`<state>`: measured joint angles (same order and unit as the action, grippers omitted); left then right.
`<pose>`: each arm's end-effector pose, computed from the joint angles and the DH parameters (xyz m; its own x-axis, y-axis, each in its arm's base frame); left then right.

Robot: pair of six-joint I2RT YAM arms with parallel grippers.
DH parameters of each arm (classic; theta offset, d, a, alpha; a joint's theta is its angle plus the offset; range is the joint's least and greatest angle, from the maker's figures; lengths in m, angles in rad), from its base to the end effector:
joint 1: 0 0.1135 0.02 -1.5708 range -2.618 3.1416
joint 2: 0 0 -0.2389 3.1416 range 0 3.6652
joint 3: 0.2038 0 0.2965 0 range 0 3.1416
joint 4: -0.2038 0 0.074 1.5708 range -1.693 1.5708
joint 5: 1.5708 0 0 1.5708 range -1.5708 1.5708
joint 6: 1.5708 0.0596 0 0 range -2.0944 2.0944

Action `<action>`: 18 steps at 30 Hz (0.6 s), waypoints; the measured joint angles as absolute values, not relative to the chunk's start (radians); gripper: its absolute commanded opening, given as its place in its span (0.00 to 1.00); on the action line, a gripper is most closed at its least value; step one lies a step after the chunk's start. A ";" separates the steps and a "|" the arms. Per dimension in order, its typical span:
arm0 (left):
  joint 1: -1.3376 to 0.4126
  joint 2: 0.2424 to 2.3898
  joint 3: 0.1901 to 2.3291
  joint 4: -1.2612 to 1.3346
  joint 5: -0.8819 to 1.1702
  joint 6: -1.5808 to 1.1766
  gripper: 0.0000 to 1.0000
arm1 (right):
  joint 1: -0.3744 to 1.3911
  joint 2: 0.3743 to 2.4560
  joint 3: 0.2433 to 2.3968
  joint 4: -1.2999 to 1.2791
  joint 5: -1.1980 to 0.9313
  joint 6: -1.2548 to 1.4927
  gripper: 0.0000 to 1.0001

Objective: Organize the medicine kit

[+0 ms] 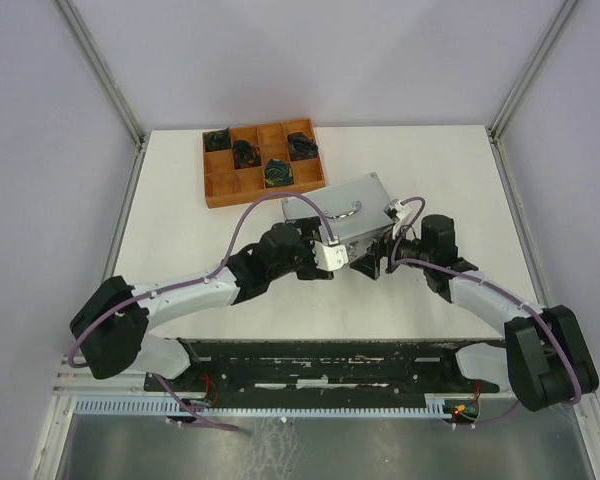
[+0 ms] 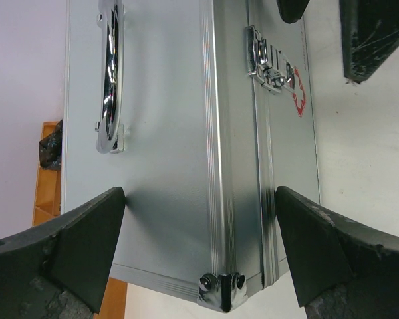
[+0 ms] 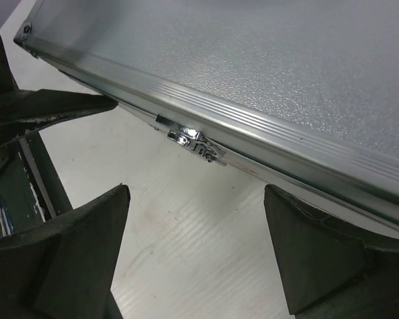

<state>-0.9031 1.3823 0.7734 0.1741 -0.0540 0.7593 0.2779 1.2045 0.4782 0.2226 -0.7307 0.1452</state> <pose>0.2309 -0.2876 0.1751 0.3298 0.6920 -0.6422 0.7263 0.2486 0.6409 0.2728 0.1192 0.1314 -0.5702 -0.0506 -0.8200 -0.6911 0.5691 0.4455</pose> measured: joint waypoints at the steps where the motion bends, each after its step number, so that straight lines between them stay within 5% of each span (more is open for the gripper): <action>1: -0.897 1.381 0.773 0.174 -0.047 0.759 0.99 | 0.280 1.219 0.474 0.260 -0.720 0.178 0.91; 18: -0.849 1.337 0.773 0.121 0.082 0.719 0.99 | 0.301 1.425 0.461 0.569 -0.680 0.429 0.91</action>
